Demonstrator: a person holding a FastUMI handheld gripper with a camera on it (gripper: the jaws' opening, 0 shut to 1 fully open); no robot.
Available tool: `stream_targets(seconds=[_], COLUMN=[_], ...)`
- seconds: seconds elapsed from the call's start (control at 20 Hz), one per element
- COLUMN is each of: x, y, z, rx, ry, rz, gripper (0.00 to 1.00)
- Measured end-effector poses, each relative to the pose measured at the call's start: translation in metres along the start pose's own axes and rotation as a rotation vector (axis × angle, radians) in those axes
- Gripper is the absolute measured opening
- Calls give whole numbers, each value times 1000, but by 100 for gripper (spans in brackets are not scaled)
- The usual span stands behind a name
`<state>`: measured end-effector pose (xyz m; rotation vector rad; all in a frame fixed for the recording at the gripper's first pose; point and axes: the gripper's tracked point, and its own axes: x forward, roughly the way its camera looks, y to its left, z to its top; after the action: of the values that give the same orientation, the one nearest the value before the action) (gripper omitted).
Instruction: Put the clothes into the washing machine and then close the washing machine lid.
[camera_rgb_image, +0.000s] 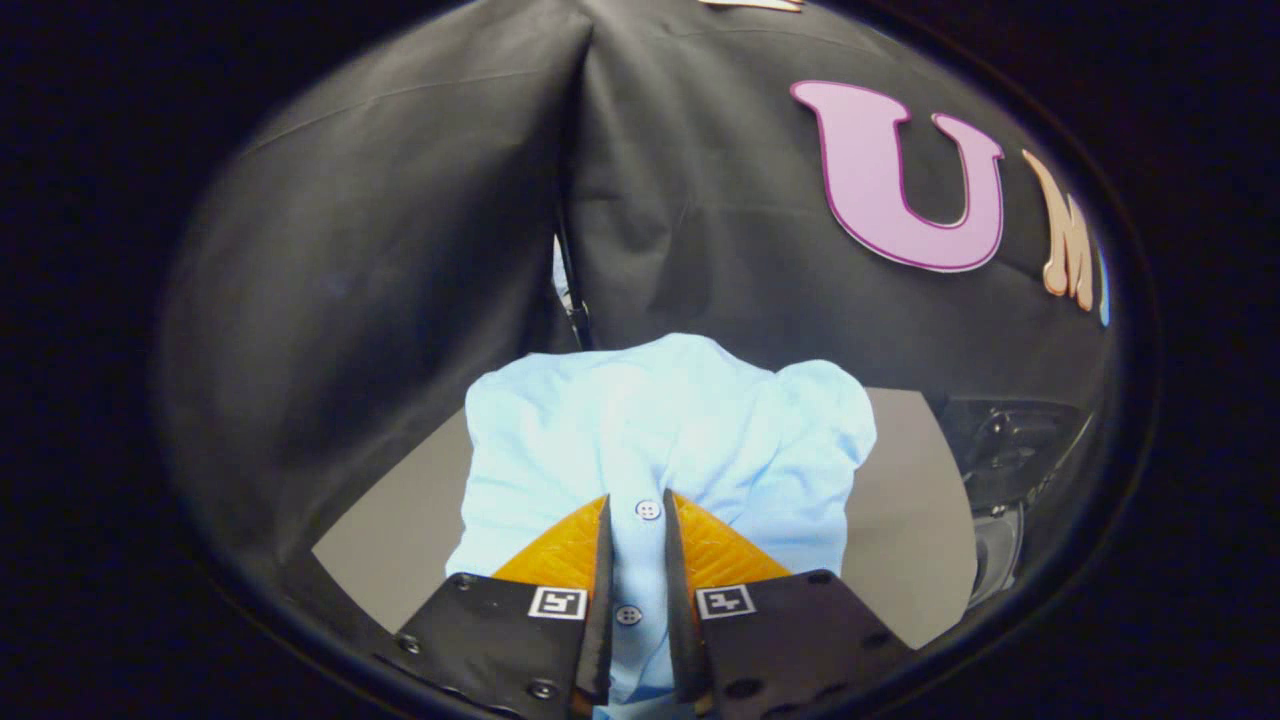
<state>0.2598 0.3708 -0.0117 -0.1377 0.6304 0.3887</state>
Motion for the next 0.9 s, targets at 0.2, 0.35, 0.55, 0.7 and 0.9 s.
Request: stream_targets(seconds=[0.2,0.35,0.55,0.7,0.9], x=[-24,-63,-104,-126,-161], y=[-8,-25,-60,-103,-161], z=[3,22,21,14,16], rx=[5,-61,-28,-10,40], ry=[-34,-137,-196,-206,-239], rz=[20,11,-1,-41,-94], gripper=[4,4,4,4,3])
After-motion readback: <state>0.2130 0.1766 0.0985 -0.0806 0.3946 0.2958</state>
